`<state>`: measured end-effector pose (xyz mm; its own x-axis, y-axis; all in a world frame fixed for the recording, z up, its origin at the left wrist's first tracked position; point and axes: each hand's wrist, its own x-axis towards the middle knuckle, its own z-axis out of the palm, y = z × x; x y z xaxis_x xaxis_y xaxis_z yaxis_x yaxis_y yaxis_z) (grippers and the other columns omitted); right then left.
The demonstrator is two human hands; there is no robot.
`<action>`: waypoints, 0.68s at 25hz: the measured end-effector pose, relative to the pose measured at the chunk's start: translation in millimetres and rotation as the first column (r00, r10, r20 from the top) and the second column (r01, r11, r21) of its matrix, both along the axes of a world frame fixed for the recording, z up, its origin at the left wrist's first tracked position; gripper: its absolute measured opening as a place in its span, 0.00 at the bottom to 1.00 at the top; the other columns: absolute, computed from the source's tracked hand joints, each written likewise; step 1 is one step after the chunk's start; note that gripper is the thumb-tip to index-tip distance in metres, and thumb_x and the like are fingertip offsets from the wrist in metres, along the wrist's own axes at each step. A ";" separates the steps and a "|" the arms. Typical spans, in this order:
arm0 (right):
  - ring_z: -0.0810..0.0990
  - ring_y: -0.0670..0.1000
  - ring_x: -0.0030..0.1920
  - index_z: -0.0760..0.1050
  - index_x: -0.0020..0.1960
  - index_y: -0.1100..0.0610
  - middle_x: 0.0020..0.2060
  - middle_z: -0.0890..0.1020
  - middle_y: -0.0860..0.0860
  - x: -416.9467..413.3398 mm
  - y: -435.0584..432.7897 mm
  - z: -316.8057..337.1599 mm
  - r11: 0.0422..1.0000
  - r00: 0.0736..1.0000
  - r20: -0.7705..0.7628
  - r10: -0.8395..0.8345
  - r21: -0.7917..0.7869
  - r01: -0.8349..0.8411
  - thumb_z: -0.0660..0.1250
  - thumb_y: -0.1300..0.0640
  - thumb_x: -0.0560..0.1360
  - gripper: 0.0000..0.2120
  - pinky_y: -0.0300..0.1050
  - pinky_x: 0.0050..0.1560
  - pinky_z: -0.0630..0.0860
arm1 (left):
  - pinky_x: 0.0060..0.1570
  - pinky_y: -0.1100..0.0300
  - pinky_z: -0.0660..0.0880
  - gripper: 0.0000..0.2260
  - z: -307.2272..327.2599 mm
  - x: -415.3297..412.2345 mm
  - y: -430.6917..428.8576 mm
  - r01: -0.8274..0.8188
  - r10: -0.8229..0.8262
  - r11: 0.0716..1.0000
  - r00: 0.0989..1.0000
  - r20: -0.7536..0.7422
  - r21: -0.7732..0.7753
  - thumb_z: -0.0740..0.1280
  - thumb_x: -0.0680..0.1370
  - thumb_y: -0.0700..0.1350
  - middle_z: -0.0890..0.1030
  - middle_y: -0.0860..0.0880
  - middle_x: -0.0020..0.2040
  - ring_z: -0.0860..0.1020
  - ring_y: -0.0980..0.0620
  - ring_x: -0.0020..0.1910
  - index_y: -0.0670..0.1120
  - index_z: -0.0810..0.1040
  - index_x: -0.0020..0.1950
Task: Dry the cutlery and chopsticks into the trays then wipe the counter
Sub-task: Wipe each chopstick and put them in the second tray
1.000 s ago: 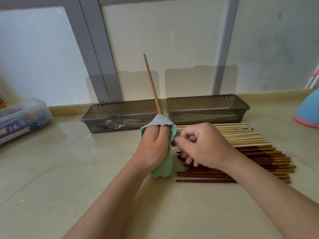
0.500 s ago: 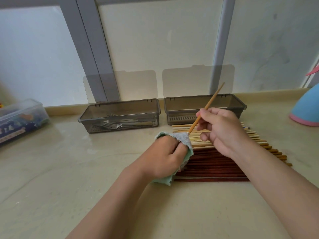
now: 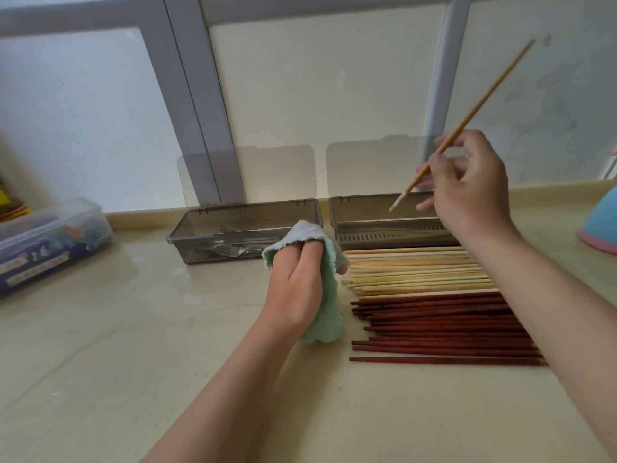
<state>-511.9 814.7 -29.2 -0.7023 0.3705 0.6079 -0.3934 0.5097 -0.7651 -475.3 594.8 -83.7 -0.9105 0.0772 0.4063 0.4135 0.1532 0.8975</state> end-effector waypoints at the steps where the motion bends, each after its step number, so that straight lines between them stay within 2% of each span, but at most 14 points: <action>1: 0.85 0.53 0.45 0.72 0.60 0.52 0.48 0.84 0.54 -7.1 2.1 3.9 0.993 0.999 -0.019 -0.035 0.116 0.037 0.60 0.56 0.84 0.06 0.52 0.37 0.84 | 0.39 0.59 0.74 0.21 -1.0 -0.8 -0.8 -0.003 0.002 1.000 1.000 0.020 0.023 0.53 0.84 0.39 0.82 0.47 0.39 0.79 0.50 0.39 0.45 0.80 0.37; 2: 0.84 0.55 0.46 0.73 0.61 0.53 0.49 0.83 0.55 -14.9 3.8 6.0 0.969 0.998 -0.026 -0.064 0.236 0.068 0.59 0.55 0.84 0.07 0.54 0.41 0.84 | 0.38 0.59 0.73 0.22 -1.9 -1.3 -1.3 -0.015 0.013 0.999 0.999 0.043 0.045 0.53 0.84 0.39 0.81 0.51 0.36 0.77 0.52 0.37 0.49 0.78 0.35; 4: 0.82 0.60 0.46 0.73 0.61 0.55 0.47 0.82 0.57 -28.8 8.0 5.8 0.873 0.991 0.042 -0.125 0.479 0.090 0.56 0.56 0.85 0.10 0.55 0.45 0.81 | 0.35 0.62 0.68 0.21 -3.8 -2.4 -1.7 -0.056 0.049 0.995 0.995 0.082 0.080 0.54 0.84 0.39 0.73 0.57 0.30 0.70 0.57 0.32 0.50 0.71 0.32; 7: 0.78 0.59 0.43 0.74 0.58 0.54 0.40 0.78 0.53 -41.3 14.6 -4.0 0.685 0.934 0.232 -0.272 0.728 0.019 0.56 0.60 0.85 0.09 0.52 0.41 0.77 | 0.33 0.66 0.64 0.19 -2.1 -1.8 -1.2 -0.076 0.068 0.991 0.995 0.079 0.109 0.54 0.83 0.37 0.69 0.60 0.28 0.66 0.61 0.30 0.49 0.65 0.32; 9: 0.77 0.57 0.43 0.75 0.55 0.52 0.40 0.77 0.50 -43.9 16.8 -12.4 0.608 0.881 0.313 -0.355 0.793 -0.037 0.57 0.61 0.83 0.10 0.50 0.41 0.74 | 0.31 0.69 0.64 0.21 -0.4 -2.3 -1.1 -0.077 0.069 0.988 0.996 0.059 0.134 0.54 0.83 0.36 0.69 0.60 0.27 0.67 0.61 0.30 0.50 0.66 0.31; 11: 0.77 0.57 0.48 0.77 0.56 0.51 0.46 0.80 0.52 -43.7 16.0 -16.9 0.577 0.831 0.370 -0.415 0.813 -0.074 0.58 0.61 0.82 0.11 0.53 0.48 0.77 | 0.31 0.68 0.64 0.21 -0.5 -2.2 -1.5 -0.083 0.076 0.987 0.996 0.054 0.140 0.54 0.83 0.37 0.70 0.60 0.27 0.67 0.61 0.30 0.51 0.66 0.31; 14: 0.77 0.60 0.59 0.78 0.60 0.52 0.60 0.80 0.55 -39.8 11.7 -17.8 0.573 0.775 0.418 -0.475 0.815 -0.088 0.61 0.63 0.79 0.13 0.56 0.58 0.76 | 0.31 0.67 0.63 0.20 -3.4 -3.6 -2.5 -0.106 0.100 0.985 0.994 0.050 0.139 0.55 0.83 0.40 0.68 0.59 0.27 0.65 0.60 0.30 0.49 0.65 0.31; 17: 0.77 0.59 0.59 0.77 0.61 0.54 0.60 0.80 0.55 -33.7 11.3 -20.0 0.604 0.783 0.411 -0.467 0.795 -0.057 0.61 0.64 0.78 0.14 0.55 0.58 0.75 | 0.31 0.64 0.63 0.18 -4.5 -5.5 -3.4 -0.116 0.111 0.985 0.993 0.040 0.132 0.55 0.83 0.40 0.67 0.57 0.29 0.65 0.59 0.31 0.49 0.65 0.33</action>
